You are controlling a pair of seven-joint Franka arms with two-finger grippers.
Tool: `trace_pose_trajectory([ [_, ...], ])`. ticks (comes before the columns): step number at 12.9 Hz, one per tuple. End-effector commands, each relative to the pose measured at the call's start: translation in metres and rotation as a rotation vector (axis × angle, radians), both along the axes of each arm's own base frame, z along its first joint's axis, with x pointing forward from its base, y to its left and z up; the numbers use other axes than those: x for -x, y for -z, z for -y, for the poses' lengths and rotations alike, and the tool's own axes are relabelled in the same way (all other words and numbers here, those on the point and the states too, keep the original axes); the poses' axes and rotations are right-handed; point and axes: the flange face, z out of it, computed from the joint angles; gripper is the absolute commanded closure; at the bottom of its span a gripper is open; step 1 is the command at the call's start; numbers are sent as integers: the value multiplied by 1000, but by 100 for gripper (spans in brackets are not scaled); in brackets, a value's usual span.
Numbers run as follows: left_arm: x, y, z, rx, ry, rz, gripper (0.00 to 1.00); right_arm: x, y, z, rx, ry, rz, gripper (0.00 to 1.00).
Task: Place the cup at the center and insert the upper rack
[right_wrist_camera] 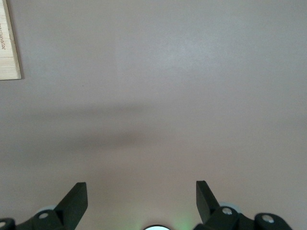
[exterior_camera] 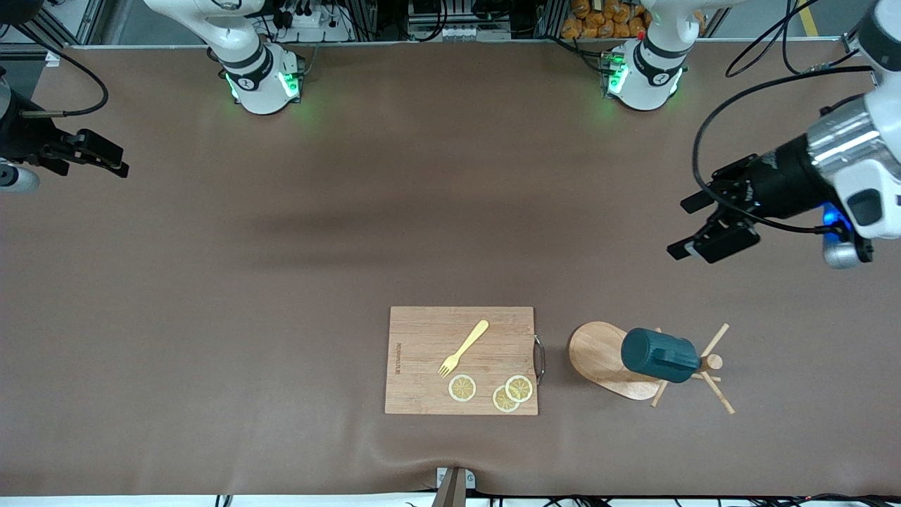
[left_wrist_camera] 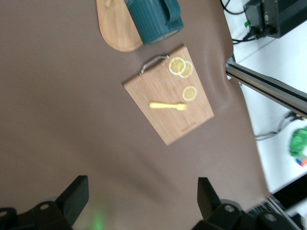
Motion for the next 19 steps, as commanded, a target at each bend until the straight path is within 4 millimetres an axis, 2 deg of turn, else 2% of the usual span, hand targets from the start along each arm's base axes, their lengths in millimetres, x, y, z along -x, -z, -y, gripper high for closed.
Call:
trace_pose_trajectory([
  [1,13,-2,5,-93,33,12,0,5,-6,0,2,-3,19,0],
  [5,21,0,-2,-184,164,25,0,8,-9,0,0,-4,23,0],
  [8,36,-7,-13,-306,364,69,0,7,-8,-17,5,-36,23,0],
  [11,45,-11,-36,-389,537,86,0,10,-8,-17,4,-36,10,0],
  [13,46,-13,-53,-407,557,80,0,9,-8,-13,4,-32,12,0],
  [15,52,-25,-60,-477,648,111,0,7,-7,-13,4,-30,18,0],
  [18,58,-38,-97,-521,772,148,0,7,-8,-13,4,-32,24,0],
  [19,61,-42,-102,-520,792,147,0,7,-9,-14,4,-33,27,0],
])
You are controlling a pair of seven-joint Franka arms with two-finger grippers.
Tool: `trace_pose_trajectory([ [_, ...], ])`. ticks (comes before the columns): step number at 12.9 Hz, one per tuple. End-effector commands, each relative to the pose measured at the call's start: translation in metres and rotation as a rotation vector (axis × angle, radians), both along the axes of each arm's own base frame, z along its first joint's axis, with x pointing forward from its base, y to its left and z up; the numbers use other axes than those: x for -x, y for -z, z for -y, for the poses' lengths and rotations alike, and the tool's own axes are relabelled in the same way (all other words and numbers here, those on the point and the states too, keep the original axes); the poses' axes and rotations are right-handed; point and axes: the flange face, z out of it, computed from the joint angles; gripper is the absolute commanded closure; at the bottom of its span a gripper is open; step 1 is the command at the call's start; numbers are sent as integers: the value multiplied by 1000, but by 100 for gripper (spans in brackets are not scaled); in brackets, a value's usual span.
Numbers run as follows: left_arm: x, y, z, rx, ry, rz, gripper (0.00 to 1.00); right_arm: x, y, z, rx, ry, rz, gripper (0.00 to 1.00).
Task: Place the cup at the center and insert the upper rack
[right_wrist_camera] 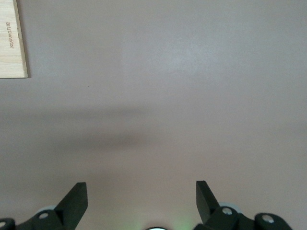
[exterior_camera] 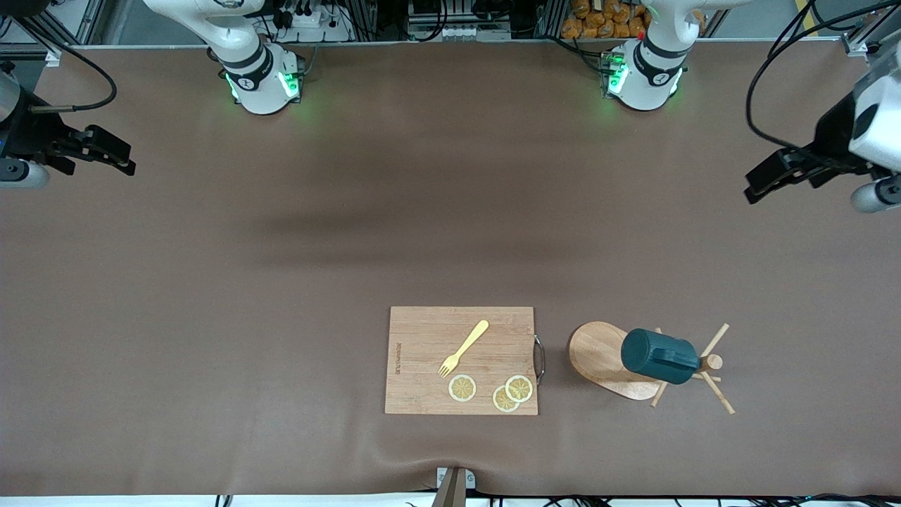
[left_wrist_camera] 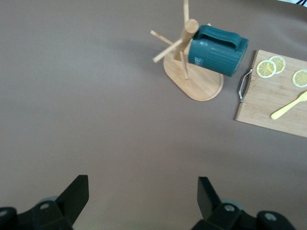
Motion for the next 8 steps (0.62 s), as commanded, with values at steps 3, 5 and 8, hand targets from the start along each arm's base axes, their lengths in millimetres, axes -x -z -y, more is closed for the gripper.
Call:
trace_pose_trajectory([
  [3,26,-13,-19,-37,97,-12,0,4,-4,-2,-4,-6,24,0],
  [5,23,-9,-35,-34,76,-2,0,5,-5,-5,-14,-19,18,0],
  [8,24,3,-40,-32,76,21,0,8,-5,-7,-14,-24,4,0],
])
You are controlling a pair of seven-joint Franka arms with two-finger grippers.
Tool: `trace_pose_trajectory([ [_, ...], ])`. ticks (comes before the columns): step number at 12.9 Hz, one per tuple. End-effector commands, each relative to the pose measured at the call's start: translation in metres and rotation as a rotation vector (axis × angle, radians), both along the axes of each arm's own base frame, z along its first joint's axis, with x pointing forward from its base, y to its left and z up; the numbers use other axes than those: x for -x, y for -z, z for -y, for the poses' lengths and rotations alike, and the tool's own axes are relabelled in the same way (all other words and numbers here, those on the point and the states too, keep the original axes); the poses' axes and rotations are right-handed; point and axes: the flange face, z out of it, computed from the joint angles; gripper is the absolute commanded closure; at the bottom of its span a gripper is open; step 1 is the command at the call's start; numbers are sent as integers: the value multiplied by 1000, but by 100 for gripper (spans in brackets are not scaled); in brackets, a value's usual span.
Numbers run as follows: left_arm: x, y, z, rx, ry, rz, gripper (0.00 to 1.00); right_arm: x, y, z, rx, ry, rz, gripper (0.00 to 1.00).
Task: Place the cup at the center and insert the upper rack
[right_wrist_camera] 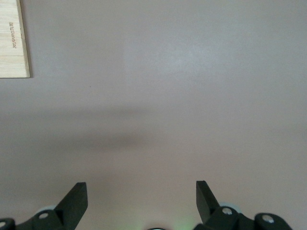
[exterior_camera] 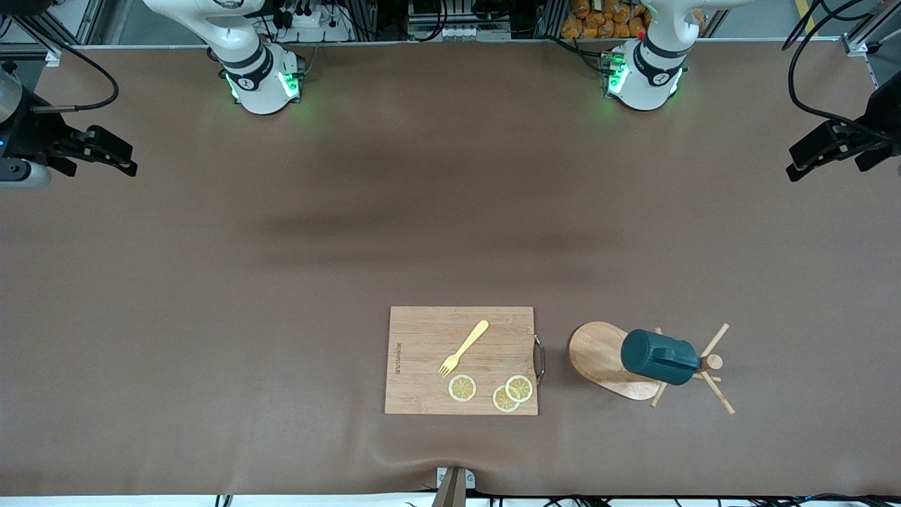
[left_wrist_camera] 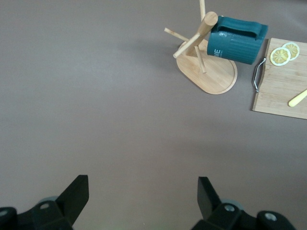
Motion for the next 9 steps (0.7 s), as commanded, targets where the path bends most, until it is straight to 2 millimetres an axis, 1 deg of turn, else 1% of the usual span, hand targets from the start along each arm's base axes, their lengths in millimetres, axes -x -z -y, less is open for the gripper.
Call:
trace_pose_trajectory([
  [1,10,8,-11,-13,8,30,0,8,-5,-8,-13,-25,6,0],
  [2,9,9,-15,-13,12,31,0,8,-4,-12,-12,-26,4,0],
  [5,7,24,-14,-10,15,17,0,8,-4,-10,-12,-21,1,0],
  [9,11,28,-7,-10,29,2,0,8,-2,-11,-12,-23,-2,0],
])
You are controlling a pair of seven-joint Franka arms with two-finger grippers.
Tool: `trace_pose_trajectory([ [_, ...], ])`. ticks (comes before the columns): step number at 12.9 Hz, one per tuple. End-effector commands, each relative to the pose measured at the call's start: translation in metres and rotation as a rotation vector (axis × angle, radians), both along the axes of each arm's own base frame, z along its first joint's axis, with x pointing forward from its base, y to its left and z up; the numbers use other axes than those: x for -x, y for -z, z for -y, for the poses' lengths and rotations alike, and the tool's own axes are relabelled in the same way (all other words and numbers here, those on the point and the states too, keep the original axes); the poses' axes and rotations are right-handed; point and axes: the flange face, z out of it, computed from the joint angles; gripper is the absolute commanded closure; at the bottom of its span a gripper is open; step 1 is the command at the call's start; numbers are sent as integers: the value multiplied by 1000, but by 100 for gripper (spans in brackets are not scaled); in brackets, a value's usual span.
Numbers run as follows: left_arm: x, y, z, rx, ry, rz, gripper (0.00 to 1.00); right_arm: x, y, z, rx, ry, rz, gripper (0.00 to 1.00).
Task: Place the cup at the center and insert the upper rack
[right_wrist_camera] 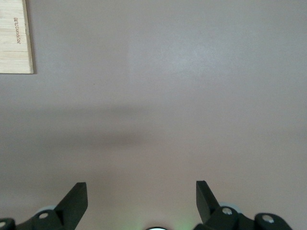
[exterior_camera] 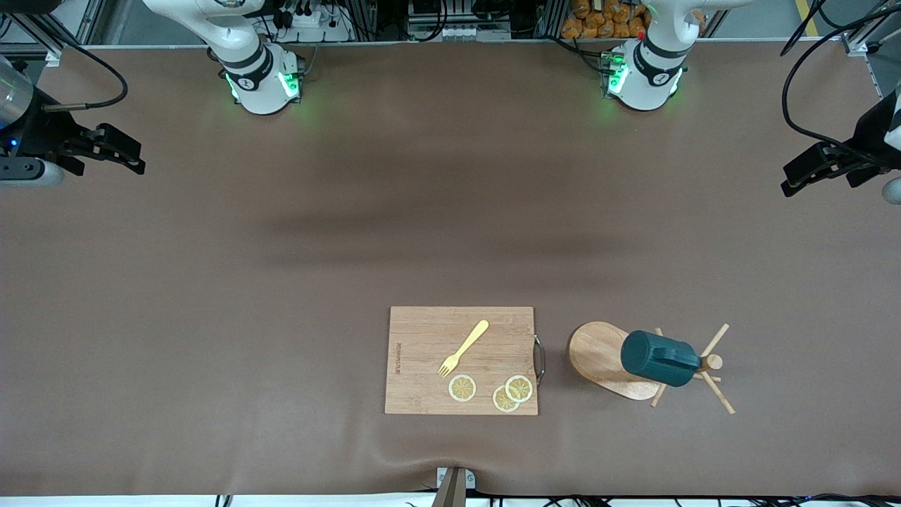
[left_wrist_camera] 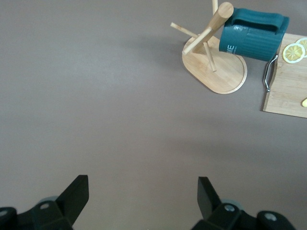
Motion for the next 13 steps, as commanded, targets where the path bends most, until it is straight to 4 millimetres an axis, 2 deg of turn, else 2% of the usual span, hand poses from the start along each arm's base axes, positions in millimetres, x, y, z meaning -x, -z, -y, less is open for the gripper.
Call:
trace_pose_trajectory([
  [1,13,-4,6,-7,33,13,0,6,-1,3,-11,4,0,0],
  [5,14,-8,16,-7,97,13,0,1,2,19,-12,38,17,0],
  [13,19,-16,28,-6,106,21,0,6,11,23,-14,46,-6,0],
])
